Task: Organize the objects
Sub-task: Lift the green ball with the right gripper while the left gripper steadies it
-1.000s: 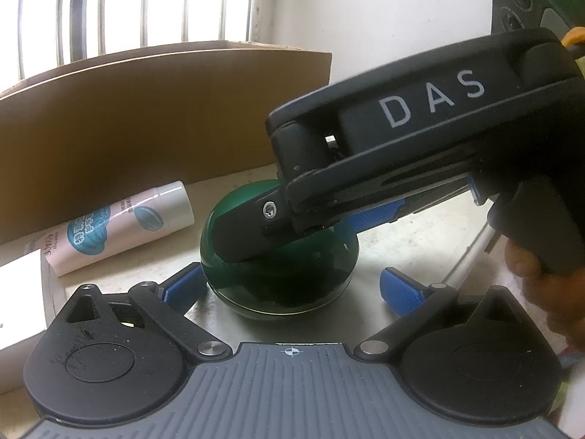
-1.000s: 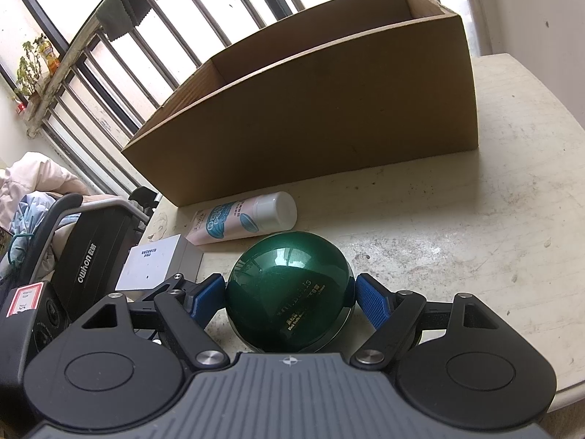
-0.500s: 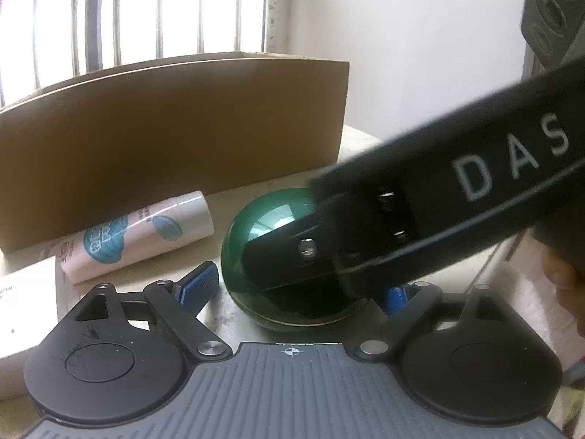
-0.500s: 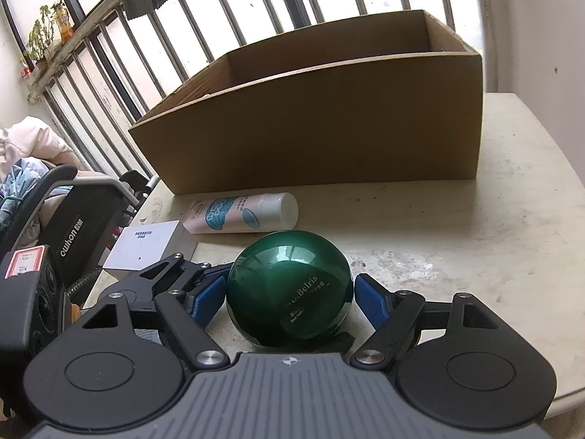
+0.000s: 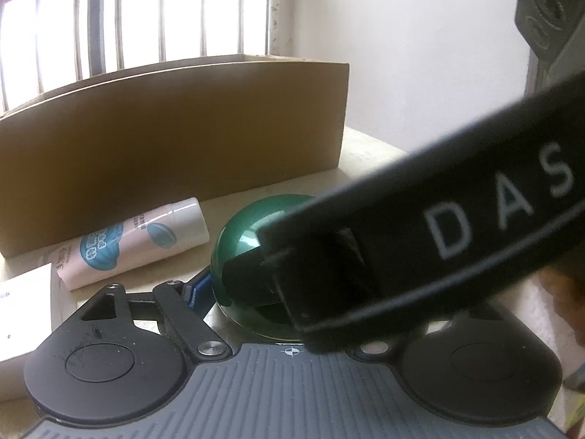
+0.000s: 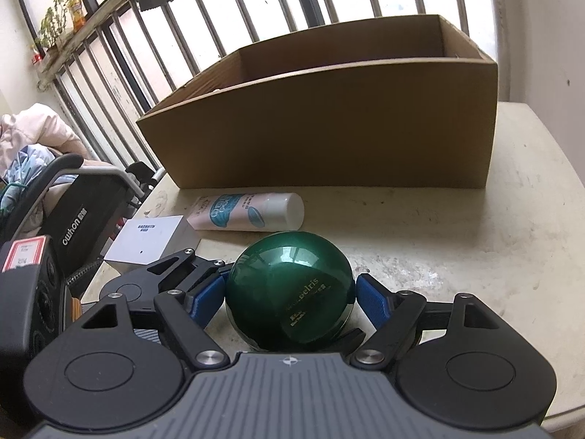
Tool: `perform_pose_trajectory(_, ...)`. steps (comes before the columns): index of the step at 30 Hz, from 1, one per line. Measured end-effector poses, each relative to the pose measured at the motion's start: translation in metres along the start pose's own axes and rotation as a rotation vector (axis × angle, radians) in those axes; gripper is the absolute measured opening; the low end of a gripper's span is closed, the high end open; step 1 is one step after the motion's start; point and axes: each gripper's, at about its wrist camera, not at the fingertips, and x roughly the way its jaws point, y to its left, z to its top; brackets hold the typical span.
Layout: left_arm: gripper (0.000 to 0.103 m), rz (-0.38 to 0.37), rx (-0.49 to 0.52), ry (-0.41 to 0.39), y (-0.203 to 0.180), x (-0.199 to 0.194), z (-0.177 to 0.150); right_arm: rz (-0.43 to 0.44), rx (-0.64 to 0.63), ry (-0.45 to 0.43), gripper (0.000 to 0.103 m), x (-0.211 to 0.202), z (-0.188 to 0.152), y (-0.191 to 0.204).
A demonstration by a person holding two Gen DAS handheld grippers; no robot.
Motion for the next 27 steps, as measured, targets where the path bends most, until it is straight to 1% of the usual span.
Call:
perform_pose_trajectory(4, 0.082, 0.017, -0.01, -0.013, 0.005, -0.002, 0.008, 0.011, -0.005, -0.018, 0.08, -0.006, 0.003, 0.003)
perform_pose_trajectory(9, 0.082, 0.049, 0.012, -0.063, 0.012, -0.01, 0.03, 0.024, -0.037, -0.078, 0.078, -0.024, 0.017, 0.012)
perform_pose_trajectory(15, 0.082, 0.098, 0.055, -0.156, 0.024, -0.018, 0.08, 0.021, -0.097, -0.187, 0.079, -0.049, 0.052, 0.025)
perform_pose_trajectory(19, 0.082, 0.111, 0.07, -0.19, 0.036, -0.011, 0.117, 0.003, -0.128, -0.242, 0.079, -0.061, 0.083, 0.029)
perform_pose_trajectory(23, 0.082, 0.105, 0.067, -0.191, 0.052, 0.007, 0.153, -0.01, -0.128, -0.252, 0.079, -0.057, 0.116, 0.027)
perform_pose_trajectory(27, 0.082, 0.083, 0.055, -0.151, 0.07, 0.038, 0.186, -0.026, -0.096, -0.223, 0.079, -0.044, 0.151, 0.018)
